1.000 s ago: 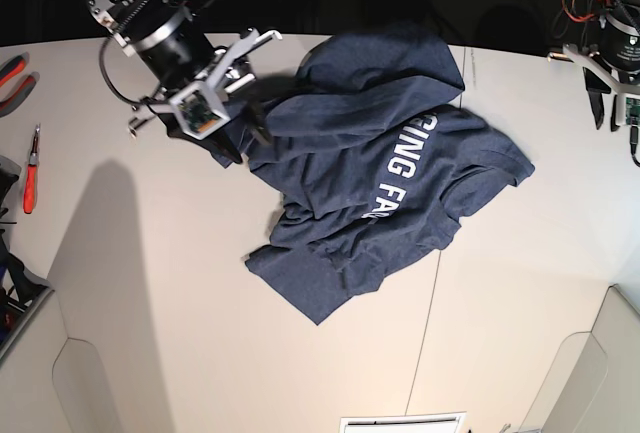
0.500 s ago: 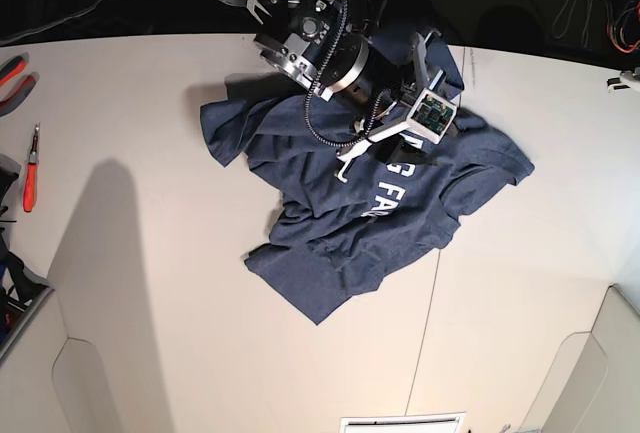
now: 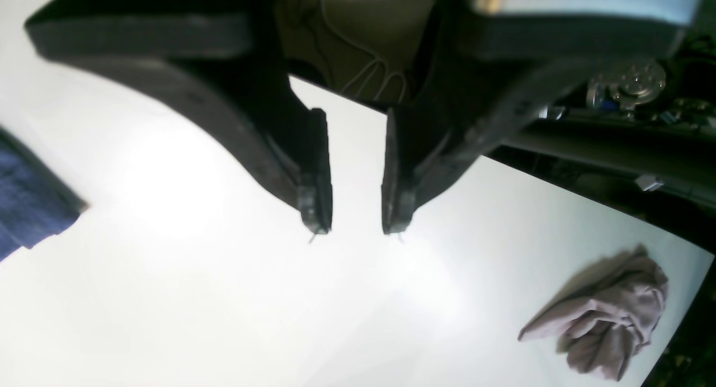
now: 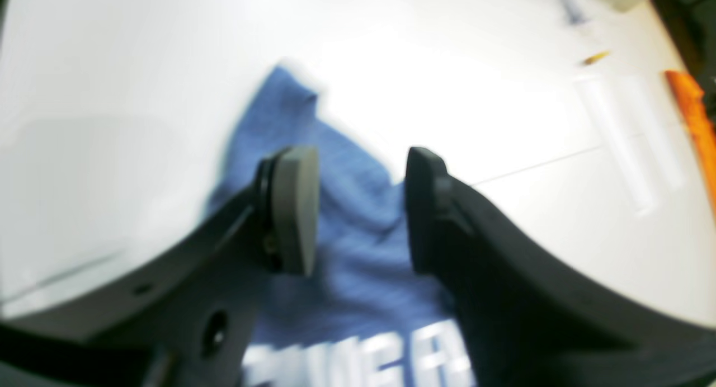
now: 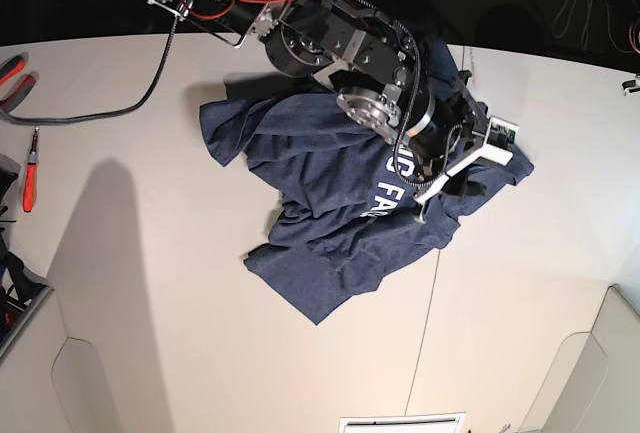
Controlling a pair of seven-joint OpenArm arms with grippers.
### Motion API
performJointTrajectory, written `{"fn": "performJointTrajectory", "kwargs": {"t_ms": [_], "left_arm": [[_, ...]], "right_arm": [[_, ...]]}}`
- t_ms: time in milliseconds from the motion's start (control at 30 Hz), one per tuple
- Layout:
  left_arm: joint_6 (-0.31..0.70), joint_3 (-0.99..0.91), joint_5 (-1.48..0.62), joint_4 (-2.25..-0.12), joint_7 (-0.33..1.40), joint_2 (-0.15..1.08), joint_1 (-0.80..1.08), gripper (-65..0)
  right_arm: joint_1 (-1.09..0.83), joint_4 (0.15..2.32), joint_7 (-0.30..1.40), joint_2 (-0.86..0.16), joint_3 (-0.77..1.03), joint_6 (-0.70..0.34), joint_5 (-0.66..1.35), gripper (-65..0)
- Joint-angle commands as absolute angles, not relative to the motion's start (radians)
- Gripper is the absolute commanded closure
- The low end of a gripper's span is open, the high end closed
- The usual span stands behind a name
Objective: Layout the t-shirt on the table in an organized manner, then fold the t-shirt properly
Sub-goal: 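Reach the right gripper over the shirt and pinch a fold of fabric, then lift the shirt with the right gripper and drag it away from the other arm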
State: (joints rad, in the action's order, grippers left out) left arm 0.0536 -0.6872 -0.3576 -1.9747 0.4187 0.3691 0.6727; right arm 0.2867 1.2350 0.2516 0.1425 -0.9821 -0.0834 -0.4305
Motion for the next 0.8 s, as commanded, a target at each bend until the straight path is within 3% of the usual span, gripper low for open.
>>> {"fn": "performJointTrajectory", "kwargs": {"t_ms": [0, 167, 300, 400, 533, 667, 767], "left_arm": [[0.047, -0.696, -0.356, -1.990, 0.394, 0.385, 0.679, -18.9], [0.046, -0.696, -0.355, -1.990, 0.394, 0.384, 0.679, -18.9], [0.046, -0.696, -0.355, -1.990, 0.394, 0.385, 0.679, -18.9], [0.046, -0.696, -0.354, -1.990, 0.399, 0.384, 0.679, -18.9], [0.046, -0.696, -0.316, -1.990, 0.401, 0.374, 0.679, -18.9], [0.046, -0.696, -0.315, -1.990, 0.402, 0.348, 0.679, -18.9], [0.046, -0.696, -0.318, -1.990, 0.402, 0.336, 0.679, -18.9]], "right_arm": [[0.334, 1.253, 0.235, 0.152, -0.979, -0.075, -0.414, -25.5], [0.471, 1.253, 0.235, 0.152, -0.979, -0.105, -0.339, -25.4], [0.526, 1.250, 0.227, 0.152, -0.984, -0.285, -0.270, -25.2], [0.525, 1.227, 0.189, 0.152, -1.017, -0.346, -0.231, -21.9], [0.525, 1.140, 0.179, 0.152, -1.135, -0.339, -0.249, -21.0], [0.523, 1.018, 0.162, 0.152, -1.235, -0.222, -0.343, -21.0], [0.523, 0.957, 0.142, 0.152, -1.259, -0.198, -0.359, -21.0]]}}
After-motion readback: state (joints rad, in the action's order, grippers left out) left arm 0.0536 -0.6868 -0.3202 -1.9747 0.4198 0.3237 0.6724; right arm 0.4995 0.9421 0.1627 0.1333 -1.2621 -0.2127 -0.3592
